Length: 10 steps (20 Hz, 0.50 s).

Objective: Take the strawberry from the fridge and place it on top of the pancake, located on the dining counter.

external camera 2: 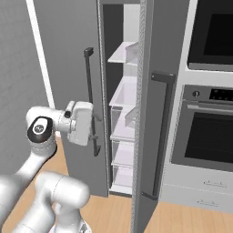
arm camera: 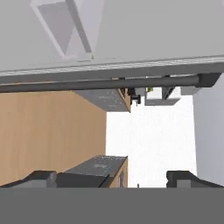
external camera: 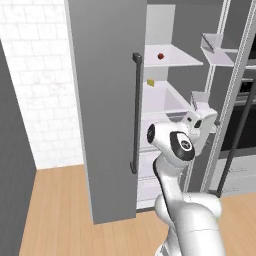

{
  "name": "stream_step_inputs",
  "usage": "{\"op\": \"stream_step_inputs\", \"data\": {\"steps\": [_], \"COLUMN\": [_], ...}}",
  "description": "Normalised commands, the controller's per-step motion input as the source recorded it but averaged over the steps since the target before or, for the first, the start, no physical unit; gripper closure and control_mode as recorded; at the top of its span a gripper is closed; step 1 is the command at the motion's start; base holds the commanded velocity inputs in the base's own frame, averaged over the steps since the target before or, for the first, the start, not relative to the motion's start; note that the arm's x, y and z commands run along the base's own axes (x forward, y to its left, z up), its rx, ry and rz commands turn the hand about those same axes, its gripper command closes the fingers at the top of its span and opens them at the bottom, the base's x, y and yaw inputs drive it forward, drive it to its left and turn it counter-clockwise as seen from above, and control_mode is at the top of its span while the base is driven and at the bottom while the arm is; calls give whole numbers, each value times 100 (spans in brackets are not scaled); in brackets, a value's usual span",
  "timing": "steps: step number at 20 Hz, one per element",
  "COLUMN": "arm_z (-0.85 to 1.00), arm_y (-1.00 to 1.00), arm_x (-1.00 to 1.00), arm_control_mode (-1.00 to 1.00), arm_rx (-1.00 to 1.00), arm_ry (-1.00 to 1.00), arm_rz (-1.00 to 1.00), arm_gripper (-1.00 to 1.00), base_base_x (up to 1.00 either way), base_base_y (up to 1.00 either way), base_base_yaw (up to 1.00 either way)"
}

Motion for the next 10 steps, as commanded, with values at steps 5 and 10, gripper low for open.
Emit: {"op": "stream_step_inputs", "data": {"steps": [5,10], "arm_z": [26,18], "arm_y": [0,-20], "arm_x": [94,63], "arm_control_mode": [-100,-100], "arm_rx": [-30,-11], "arm_ry": [30,29], "arm_rz": [1,1], "arm_gripper": [-100,-100], "base_base_x": [0,0], "base_base_y": [0,0], "base_base_yaw": [0,0]}}
